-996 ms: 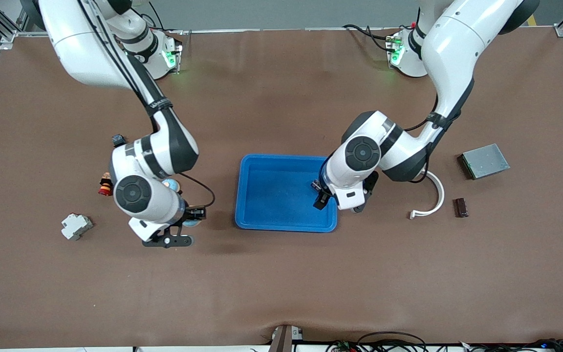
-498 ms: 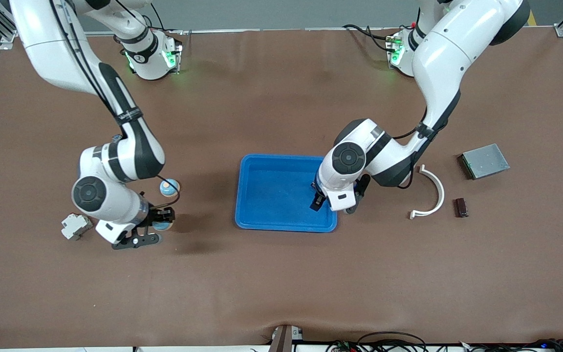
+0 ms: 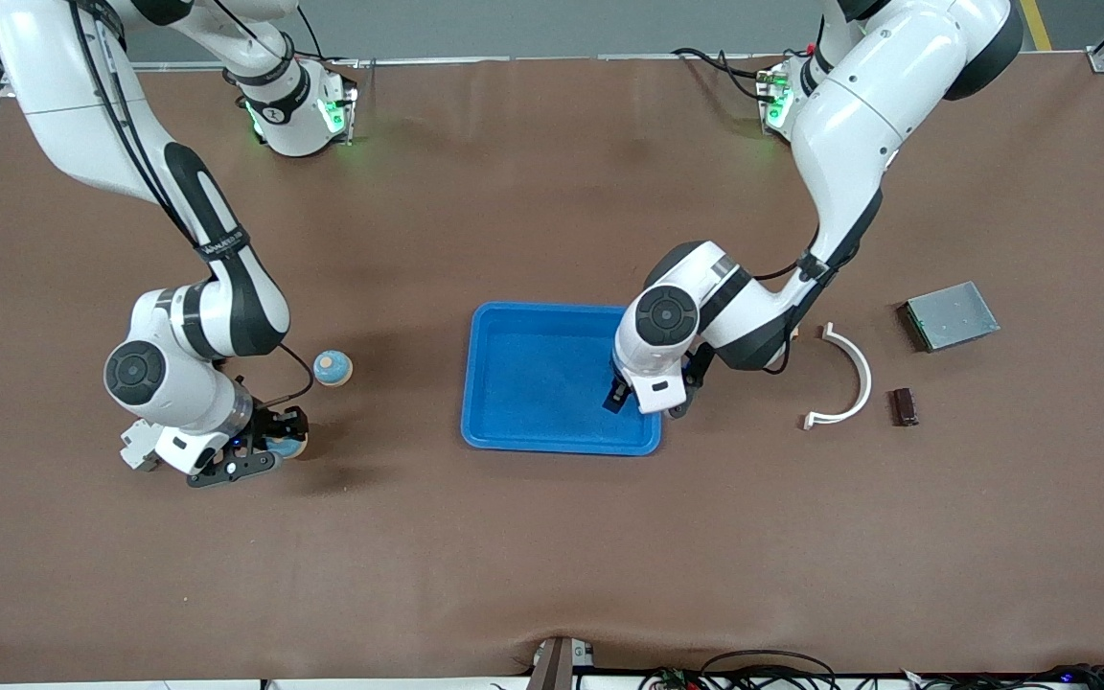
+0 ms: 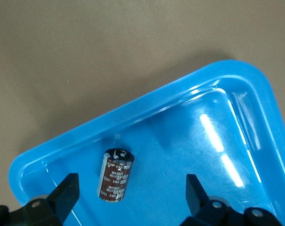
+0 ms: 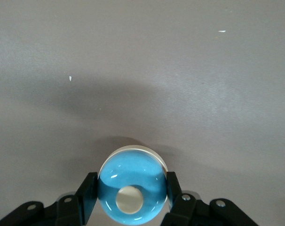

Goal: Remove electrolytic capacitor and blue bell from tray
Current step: 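Grasp the second capacitor with the left gripper while the right gripper lowers the bell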

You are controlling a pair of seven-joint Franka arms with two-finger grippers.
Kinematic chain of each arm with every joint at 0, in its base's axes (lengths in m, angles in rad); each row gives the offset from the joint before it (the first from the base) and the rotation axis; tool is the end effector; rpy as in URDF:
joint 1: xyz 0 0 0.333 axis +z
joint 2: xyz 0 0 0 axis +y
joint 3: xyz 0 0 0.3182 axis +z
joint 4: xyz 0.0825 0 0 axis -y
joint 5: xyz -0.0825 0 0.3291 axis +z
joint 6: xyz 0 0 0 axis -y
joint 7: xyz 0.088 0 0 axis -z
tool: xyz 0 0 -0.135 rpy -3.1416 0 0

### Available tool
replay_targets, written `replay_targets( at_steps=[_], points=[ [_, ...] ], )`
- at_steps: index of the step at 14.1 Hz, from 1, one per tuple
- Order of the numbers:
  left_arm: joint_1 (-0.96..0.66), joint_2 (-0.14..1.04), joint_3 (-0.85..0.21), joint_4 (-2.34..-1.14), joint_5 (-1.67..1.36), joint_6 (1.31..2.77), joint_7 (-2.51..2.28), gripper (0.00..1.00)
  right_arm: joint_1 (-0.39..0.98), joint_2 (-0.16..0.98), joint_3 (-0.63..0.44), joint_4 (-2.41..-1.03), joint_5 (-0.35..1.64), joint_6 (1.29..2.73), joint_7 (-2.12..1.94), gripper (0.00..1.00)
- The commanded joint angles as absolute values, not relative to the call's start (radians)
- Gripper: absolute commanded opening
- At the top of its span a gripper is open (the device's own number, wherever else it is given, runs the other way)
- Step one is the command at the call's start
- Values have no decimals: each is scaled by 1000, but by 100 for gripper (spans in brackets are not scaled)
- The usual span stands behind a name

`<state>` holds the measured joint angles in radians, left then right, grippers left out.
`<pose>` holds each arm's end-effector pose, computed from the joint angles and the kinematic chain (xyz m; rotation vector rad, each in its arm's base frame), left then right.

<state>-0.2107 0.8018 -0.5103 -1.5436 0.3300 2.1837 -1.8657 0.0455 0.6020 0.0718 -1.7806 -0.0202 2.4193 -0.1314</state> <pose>0.5362 -0.3773 0.2232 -2.6835 -1.5876 0.1702 0.6237 0.0691 0.2357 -3.0902 -0.3887 -0.0601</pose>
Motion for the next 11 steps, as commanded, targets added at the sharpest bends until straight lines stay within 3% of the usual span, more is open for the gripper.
replay_targets(
  at_steps=[1, 11],
  points=[
    [-233, 825, -499, -1525, 354, 2189, -1899, 100, 44, 565, 84, -1842, -6, 2471, -140, 0],
    [-248, 854, -485, -1528, 371, 2189, -1902, 100, 75, 589, 86, -1861, -5, 2572, -127, 0]
  ],
)
